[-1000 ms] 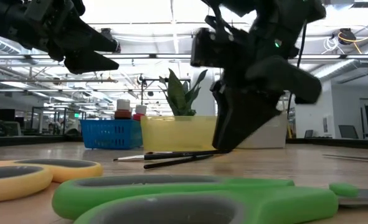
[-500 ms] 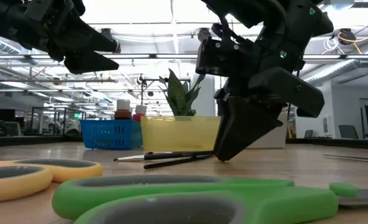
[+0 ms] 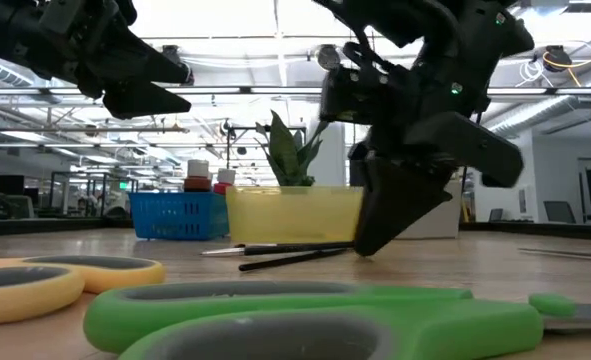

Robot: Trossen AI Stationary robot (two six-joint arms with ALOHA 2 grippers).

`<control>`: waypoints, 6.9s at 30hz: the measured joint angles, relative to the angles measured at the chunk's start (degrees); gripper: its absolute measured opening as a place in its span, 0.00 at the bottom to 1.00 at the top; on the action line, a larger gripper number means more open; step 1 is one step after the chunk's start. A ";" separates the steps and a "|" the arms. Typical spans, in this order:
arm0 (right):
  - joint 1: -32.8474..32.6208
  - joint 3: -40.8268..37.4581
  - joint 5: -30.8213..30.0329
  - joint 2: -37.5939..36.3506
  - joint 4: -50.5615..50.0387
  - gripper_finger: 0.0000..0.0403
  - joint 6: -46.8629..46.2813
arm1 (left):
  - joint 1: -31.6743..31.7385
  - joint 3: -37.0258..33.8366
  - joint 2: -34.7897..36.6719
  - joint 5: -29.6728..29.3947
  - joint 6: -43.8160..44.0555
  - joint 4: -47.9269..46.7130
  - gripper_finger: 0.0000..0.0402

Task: Pick & Place Paint Supplies
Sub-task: Put the black makeup brush into the yellow bin, then put the bottom black paint brush into the yellow bin, then put the black makeup brush into the yellow bin

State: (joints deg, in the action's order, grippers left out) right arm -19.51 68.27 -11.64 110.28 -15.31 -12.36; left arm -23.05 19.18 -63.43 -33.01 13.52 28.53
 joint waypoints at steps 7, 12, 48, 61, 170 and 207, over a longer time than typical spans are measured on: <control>-0.07 -0.04 -2.82 -6.65 -0.96 0.02 -3.64 | 0.00 0.00 0.00 0.00 0.00 -0.01 0.94; 1.18 -0.04 -9.92 -11.64 -2.20 0.01 -5.24 | -0.01 0.00 0.00 0.00 0.00 0.03 0.94; 11.97 -7.03 1.18 -21.28 5.28 0.30 -4.44 | -0.02 0.00 -0.01 0.01 -0.79 -0.09 0.94; -7.13 -17.49 4.20 -21.53 7.37 0.29 2.78 | 0.00 0.00 -0.01 0.00 -0.80 0.33 0.94; 13.97 -26.23 -18.47 -21.01 36.81 0.08 -3.43 | 0.05 0.01 0.00 0.17 -1.14 1.63 0.94; 9.77 -26.27 -0.09 -8.53 39.05 0.30 16.72 | 0.05 0.02 -0.01 0.13 -1.22 1.60 0.94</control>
State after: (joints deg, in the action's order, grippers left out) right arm -9.74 42.00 -11.73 101.75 23.74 4.36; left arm -23.00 19.20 -63.44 -32.88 12.29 30.13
